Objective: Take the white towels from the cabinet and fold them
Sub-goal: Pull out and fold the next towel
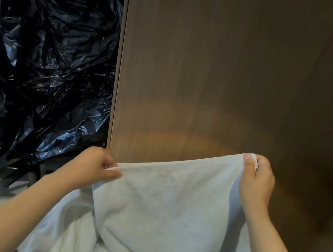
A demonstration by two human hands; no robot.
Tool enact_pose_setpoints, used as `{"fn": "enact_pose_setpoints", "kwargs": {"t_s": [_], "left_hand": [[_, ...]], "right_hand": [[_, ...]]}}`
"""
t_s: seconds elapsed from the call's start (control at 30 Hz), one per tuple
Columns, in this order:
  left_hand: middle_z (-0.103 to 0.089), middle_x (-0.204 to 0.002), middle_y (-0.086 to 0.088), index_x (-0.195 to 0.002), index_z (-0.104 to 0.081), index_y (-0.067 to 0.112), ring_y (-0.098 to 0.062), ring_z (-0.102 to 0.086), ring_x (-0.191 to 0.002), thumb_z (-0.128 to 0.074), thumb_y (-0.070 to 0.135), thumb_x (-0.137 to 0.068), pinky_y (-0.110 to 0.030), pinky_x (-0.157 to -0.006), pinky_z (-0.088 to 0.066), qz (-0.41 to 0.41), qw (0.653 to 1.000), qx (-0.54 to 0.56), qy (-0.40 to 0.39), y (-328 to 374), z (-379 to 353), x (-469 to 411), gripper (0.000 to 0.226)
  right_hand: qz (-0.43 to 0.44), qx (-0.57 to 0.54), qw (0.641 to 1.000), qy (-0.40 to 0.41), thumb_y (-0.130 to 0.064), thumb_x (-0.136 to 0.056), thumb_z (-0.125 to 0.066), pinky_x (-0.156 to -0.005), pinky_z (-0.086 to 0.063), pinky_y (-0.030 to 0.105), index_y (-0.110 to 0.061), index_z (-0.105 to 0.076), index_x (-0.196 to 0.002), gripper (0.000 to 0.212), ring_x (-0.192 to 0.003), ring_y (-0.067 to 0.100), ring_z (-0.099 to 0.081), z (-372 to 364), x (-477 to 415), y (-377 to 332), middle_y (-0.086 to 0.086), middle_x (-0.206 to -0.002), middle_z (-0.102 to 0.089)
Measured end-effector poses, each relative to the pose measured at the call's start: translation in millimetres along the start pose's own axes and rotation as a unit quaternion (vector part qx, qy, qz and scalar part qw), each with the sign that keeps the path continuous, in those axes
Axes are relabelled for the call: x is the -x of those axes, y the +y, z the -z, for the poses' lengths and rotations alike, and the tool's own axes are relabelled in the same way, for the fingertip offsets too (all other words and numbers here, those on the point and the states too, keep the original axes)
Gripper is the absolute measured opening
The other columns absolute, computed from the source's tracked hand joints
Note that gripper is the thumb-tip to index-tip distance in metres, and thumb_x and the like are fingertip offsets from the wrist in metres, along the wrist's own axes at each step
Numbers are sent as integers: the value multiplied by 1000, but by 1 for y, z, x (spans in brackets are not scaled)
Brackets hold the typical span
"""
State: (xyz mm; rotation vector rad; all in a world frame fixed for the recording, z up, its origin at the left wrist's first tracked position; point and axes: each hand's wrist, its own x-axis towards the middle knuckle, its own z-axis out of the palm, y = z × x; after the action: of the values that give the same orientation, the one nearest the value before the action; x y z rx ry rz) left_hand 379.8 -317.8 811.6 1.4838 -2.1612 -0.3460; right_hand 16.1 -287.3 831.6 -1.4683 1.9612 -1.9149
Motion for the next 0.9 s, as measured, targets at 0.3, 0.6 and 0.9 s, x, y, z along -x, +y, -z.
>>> {"fn": "enact_pose_setpoints", "kwargs": {"t_s": [0.3,0.6,0.9], "left_hand": [[-71,-78,11,-78,-77,24,-2,-63,-73,-75,33,-82,-29,-74,-55,22,998,-4,63,-14,-6,11,10],[-71,-67,6,-73,-72,28,-8,-66,-65,-71,30,-85,-27,-66,-57,58,985,119,111,-20,-11,14,13],[-69,-70,-14,-92,-71,9,-13,-60,-60,-76,11,-81,-20,-61,-52,79,916,375,119,12,-10,10,12]], "right_hand": [[-18,3,1000,0,-33,-103,-43,-86,-43,29,-11,-58,-120,31,-106,17,-54,3,3,12,3,-115,-60],[-34,0,999,8,-34,-103,-44,-87,-42,28,-11,-57,-122,32,-104,13,-51,6,5,17,-2,-111,-56],[-35,93,995,-12,-30,-102,-47,-84,-47,35,-9,-59,-115,28,-99,20,-54,8,4,34,11,-115,-63]]}}
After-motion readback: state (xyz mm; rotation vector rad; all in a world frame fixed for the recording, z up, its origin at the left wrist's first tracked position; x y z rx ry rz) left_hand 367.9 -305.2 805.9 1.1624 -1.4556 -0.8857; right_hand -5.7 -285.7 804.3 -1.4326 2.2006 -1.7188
